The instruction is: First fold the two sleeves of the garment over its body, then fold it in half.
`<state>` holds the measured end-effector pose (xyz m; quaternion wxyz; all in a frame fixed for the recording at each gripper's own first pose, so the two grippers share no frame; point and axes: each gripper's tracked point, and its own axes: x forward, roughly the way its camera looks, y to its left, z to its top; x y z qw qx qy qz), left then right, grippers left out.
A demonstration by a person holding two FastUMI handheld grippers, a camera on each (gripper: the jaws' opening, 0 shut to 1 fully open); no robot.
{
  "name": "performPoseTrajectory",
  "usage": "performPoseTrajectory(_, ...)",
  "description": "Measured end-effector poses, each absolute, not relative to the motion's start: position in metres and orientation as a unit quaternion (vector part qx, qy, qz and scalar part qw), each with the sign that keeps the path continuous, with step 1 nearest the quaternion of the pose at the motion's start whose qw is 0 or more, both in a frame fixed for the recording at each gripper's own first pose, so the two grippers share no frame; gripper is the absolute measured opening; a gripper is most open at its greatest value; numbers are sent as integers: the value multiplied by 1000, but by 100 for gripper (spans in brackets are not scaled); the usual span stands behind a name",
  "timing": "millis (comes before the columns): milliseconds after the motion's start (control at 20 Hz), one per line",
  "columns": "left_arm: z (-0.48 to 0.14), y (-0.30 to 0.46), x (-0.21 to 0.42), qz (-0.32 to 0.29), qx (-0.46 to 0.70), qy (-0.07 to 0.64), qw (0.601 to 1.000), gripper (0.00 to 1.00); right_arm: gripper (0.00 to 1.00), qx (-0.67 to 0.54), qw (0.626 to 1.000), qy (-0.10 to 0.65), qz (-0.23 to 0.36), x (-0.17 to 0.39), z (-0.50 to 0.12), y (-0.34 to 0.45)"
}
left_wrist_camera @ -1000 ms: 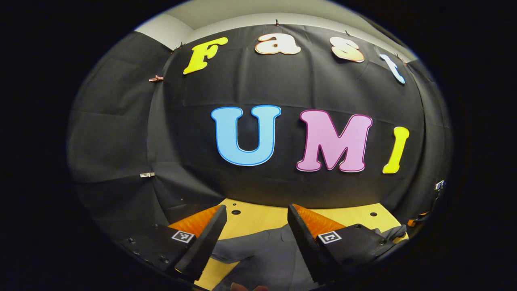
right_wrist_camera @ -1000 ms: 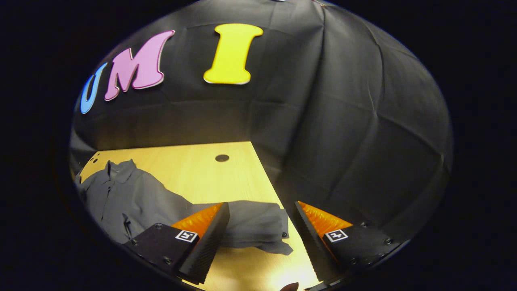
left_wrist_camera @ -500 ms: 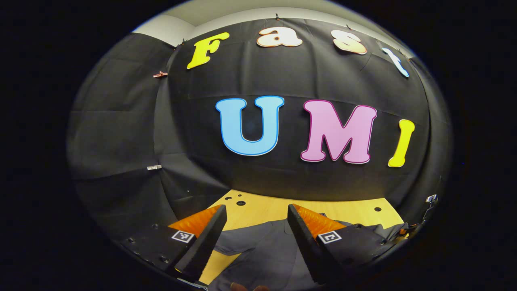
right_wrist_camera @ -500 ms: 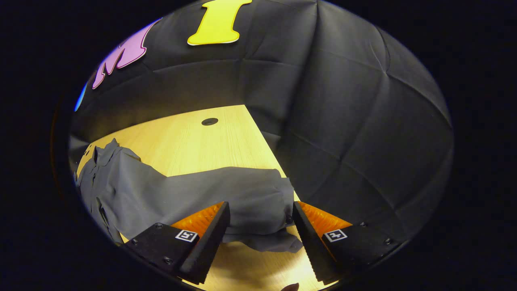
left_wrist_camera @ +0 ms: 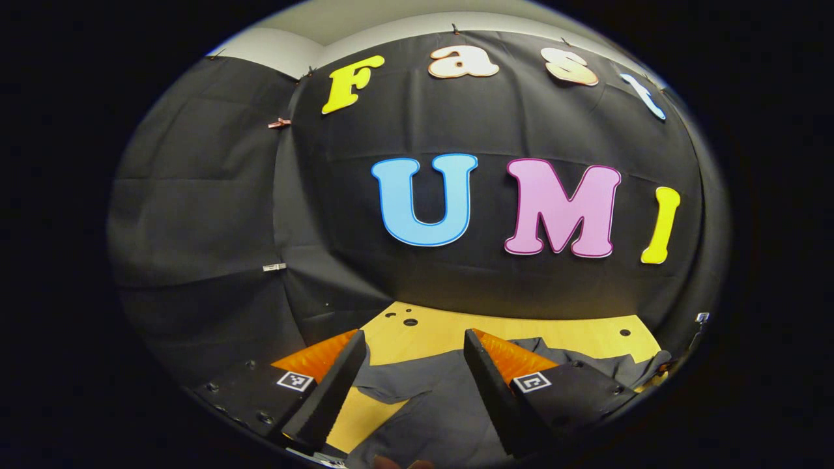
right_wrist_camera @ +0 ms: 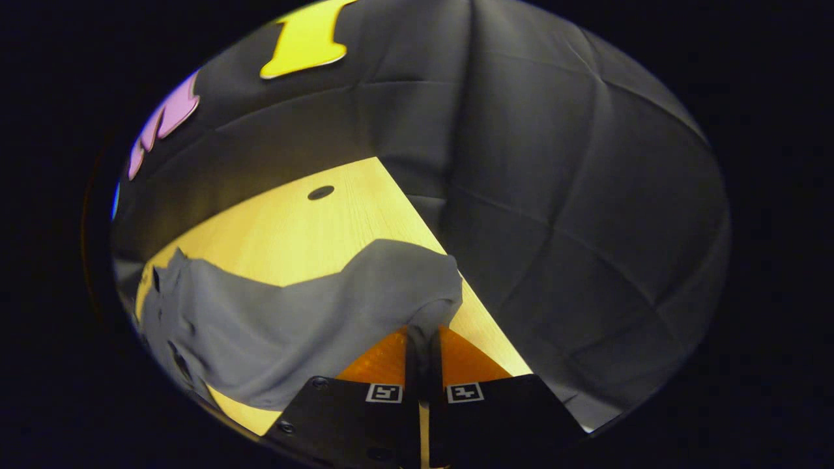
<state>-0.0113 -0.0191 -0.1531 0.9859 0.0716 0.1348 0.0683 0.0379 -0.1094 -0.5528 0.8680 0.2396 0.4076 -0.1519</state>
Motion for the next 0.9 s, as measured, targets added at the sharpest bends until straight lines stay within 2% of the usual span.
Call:
performPoseTrajectory(200,-154,14,-11,69,76,132,986,96,10,246,892,346,-153,44,-491,-108)
performPoseTrajectory(450,-159,62,8,36,82,132,987,95,10,198,931,279,-126,28,-374,-86)
performPoseTrajectory(700,-180,129,32,23,60,148,987,96,10,158,959,208,-111,39,-257,-38)
performPoseTrajectory(900,-199,182,53,15,57,157,986,96,9,128,974,171,-72,60,-189,26)
